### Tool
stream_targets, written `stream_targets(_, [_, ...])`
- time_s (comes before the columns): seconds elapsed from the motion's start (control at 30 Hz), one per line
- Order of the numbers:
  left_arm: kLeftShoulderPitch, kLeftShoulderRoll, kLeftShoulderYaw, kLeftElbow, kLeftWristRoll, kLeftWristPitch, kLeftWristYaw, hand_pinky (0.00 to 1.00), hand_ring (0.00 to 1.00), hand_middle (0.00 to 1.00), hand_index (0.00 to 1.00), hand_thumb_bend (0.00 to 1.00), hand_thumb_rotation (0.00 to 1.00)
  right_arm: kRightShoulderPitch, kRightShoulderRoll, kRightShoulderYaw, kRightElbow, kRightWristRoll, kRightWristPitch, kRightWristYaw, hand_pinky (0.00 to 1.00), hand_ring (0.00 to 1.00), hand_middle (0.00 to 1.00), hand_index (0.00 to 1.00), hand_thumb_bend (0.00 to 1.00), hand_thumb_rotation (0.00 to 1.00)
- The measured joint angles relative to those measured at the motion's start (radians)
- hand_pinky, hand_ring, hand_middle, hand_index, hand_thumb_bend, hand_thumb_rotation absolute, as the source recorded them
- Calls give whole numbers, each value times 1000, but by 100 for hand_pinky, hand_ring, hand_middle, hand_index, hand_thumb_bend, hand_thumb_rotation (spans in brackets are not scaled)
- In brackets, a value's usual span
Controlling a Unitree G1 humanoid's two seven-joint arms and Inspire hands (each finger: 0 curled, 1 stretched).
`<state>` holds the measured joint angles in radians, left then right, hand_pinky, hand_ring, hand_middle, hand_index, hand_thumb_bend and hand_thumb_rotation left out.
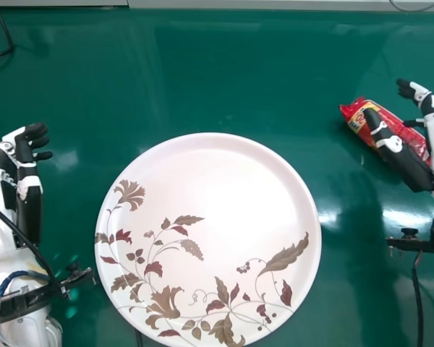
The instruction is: Pick up biscuit and place it in the plate
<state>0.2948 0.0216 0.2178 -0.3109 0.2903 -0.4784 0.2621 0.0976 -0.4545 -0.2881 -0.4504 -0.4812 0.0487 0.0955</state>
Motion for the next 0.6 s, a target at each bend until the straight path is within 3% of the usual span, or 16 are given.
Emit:
stream_targets(0.37, [-1,23,8,12,-19,-14,-5,60,73,75,74,56,6,-11,-104,-10,-4,-25,69,97,72,86,94,96,100,52])
stream_targets(0.6, [-5,29,14,17,-37,-23,-6,62,75,77,75,57,4,-72,-136,14,48,-58,105,105,71,88,95,95,100,49])
